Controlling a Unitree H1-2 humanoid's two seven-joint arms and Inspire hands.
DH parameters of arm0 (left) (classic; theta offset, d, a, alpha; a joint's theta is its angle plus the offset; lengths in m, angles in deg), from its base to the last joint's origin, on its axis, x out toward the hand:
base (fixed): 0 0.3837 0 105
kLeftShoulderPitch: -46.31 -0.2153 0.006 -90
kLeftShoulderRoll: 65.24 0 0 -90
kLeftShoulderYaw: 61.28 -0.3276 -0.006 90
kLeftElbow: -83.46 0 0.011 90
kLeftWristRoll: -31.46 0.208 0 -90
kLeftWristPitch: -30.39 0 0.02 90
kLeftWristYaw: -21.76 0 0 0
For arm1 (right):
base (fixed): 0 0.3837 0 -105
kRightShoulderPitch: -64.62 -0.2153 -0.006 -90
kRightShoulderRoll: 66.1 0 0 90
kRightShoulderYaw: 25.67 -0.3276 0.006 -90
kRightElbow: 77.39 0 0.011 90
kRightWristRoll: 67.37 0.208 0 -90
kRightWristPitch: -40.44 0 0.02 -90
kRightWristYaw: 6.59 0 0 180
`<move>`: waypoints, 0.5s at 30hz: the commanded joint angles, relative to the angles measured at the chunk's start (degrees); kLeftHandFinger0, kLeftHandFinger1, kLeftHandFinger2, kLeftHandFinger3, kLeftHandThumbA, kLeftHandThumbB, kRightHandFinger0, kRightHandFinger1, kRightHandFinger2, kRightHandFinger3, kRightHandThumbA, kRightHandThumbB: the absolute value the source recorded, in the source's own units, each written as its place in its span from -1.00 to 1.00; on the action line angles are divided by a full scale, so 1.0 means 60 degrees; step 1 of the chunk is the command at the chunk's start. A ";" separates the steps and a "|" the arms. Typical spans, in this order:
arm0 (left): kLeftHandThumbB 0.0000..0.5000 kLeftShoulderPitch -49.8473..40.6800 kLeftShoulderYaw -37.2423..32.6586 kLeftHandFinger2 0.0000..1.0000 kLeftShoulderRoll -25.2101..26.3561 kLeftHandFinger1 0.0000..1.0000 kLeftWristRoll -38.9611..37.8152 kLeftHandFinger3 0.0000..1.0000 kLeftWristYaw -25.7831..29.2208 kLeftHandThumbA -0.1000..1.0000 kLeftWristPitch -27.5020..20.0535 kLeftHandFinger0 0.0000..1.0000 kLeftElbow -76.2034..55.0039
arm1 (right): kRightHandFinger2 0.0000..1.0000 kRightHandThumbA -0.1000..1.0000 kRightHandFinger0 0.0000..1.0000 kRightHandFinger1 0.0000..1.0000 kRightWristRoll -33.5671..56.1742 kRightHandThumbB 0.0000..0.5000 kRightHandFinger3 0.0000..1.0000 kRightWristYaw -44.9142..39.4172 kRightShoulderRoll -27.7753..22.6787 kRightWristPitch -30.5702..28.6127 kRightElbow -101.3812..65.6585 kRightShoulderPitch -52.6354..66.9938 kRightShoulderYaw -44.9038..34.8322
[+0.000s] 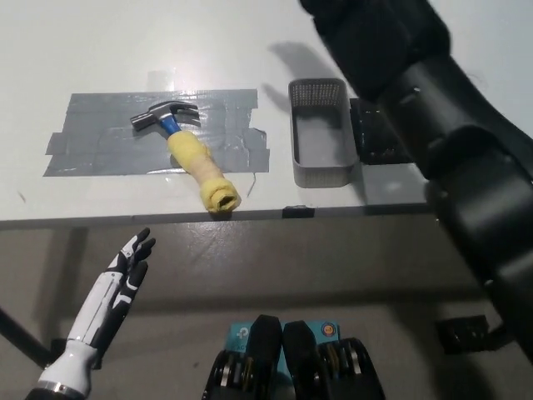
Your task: The robot picks the hammer placed on top of the gray container with right hand and places it on the grey area of the desk
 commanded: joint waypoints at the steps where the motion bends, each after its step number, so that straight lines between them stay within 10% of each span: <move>1: 0.23 0.0371 0.0375 1.00 0.0063 1.00 -0.0330 1.00 0.0150 1.00 -0.0604 1.00 0.0297 | 1.00 0.27 1.00 1.00 0.1139 0.42 1.00 -0.1172 -0.2048 0.1139 -0.9171 0.2577 -0.1677; 8: 0.27 0.1126 0.0576 1.00 0.0163 1.00 -0.0420 1.00 0.0221 1.00 -0.0472 1.00 0.0988 | 1.00 0.02 1.00 1.00 0.2800 0.09 1.00 -0.1400 -0.2786 0.1598 -1.5177 0.6925 -0.2963; 15: 0.30 0.1698 0.0574 1.00 0.0140 1.00 -0.0617 1.00 0.0132 1.00 -0.0708 1.00 0.1582 | 1.00 -0.12 1.00 1.00 0.3427 0.19 1.00 -0.0585 -0.2302 0.1085 -1.6588 1.0306 -0.3197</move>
